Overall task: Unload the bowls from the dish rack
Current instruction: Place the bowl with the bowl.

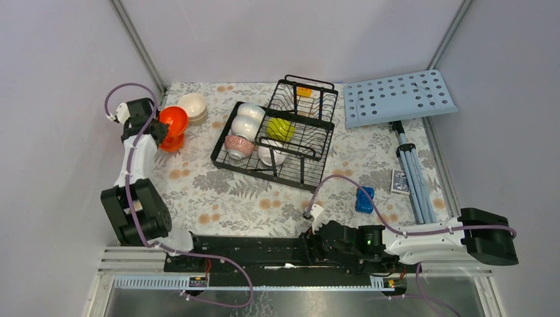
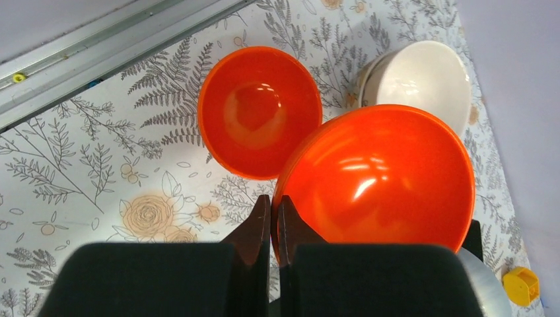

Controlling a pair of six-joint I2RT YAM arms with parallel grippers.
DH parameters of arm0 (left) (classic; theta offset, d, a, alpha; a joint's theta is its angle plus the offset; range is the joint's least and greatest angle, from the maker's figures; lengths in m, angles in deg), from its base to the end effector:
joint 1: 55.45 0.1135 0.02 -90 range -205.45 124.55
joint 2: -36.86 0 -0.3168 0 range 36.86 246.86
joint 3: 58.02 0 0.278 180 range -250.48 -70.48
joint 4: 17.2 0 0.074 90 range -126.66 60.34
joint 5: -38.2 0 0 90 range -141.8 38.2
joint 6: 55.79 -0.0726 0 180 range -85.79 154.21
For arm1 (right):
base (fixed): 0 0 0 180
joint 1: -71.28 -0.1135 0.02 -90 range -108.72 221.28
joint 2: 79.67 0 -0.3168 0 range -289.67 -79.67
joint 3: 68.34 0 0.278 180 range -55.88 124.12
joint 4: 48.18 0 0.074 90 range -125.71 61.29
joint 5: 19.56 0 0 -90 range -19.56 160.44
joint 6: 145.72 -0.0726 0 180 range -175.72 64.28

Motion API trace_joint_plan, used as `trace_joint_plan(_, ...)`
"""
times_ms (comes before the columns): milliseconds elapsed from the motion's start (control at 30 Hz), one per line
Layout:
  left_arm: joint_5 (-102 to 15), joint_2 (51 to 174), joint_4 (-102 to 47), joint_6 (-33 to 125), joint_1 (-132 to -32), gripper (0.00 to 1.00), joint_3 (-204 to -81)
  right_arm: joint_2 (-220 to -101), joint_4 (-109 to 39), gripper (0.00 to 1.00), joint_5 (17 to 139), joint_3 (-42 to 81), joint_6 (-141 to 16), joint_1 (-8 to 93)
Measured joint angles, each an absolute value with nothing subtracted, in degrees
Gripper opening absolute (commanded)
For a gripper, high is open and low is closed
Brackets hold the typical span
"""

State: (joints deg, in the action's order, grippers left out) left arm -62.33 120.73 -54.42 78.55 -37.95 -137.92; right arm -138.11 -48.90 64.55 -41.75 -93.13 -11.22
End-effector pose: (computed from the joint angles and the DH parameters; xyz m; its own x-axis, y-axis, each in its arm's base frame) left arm 0.3517 0.1248 0.3135 -0.1509 -0.7681 -0.6223 -0.7442 0.5026 -0.4399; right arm 0.0355 0.2127 0.1612 -0.6458 -0.2753 -0.7122 -0.7333 0.4837 0.4779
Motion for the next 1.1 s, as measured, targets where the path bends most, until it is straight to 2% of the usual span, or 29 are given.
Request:
trace_joint_plan(200,-61.0,126.6,-55.5,78.4,-34.6,0.0,-141.7,-133.6,-49.3,0.73,64.0,-44.2,-93.1,-11.2)
trace_joint_plan(433,-60.6,128.1,-55.6,78.2,-31.7,0.0,-141.8,-131.4,-49.9,0.73,64.0,-46.0,-93.1,-11.2)
trace_joint_plan(1100,-61.3,135.0,-55.2,77.1,-31.6,0.0,-141.8,-133.0,-51.5,0.73,63.8,-46.6,-93.1,-11.2)
